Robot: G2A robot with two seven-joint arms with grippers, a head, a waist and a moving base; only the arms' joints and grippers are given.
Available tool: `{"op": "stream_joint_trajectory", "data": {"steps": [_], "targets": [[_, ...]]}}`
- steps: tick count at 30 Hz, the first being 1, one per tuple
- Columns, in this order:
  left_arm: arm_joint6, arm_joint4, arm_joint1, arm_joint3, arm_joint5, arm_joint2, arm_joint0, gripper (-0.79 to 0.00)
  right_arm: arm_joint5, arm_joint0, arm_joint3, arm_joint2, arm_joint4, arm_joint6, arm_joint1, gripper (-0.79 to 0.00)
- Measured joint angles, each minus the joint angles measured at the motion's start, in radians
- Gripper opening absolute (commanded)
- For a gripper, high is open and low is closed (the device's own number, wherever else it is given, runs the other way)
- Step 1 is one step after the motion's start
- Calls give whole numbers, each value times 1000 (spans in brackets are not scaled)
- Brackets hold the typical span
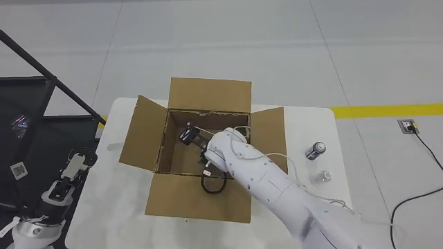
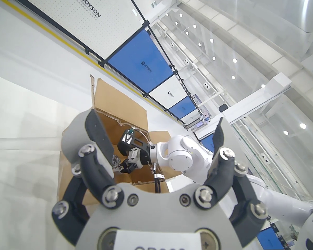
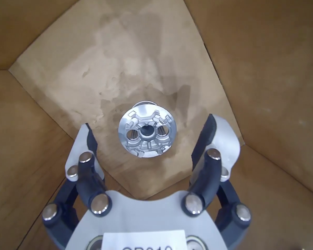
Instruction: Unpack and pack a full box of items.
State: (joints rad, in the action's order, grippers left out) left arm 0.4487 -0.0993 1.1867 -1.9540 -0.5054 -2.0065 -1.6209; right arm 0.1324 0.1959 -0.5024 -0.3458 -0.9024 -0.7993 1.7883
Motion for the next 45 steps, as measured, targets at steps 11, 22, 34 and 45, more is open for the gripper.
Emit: {"op": "stream_joint_trajectory", "data": {"steps": [11,22,34,45], "targets": [[0,0,0,0,0,0,0,0,70,-37,126,-11,5,63,70,-785],[0,0,0,0,0,0,0,0,208,-124,-16,-101,28,-19,21,-785],[0,0,0,0,0,0,0,0,112,247,-871,-444,-218,-316,-252,-785],[0,0,0,0,0,0,0,0,151,892,-1773,-900,-501,-478,-391,-785]]}}
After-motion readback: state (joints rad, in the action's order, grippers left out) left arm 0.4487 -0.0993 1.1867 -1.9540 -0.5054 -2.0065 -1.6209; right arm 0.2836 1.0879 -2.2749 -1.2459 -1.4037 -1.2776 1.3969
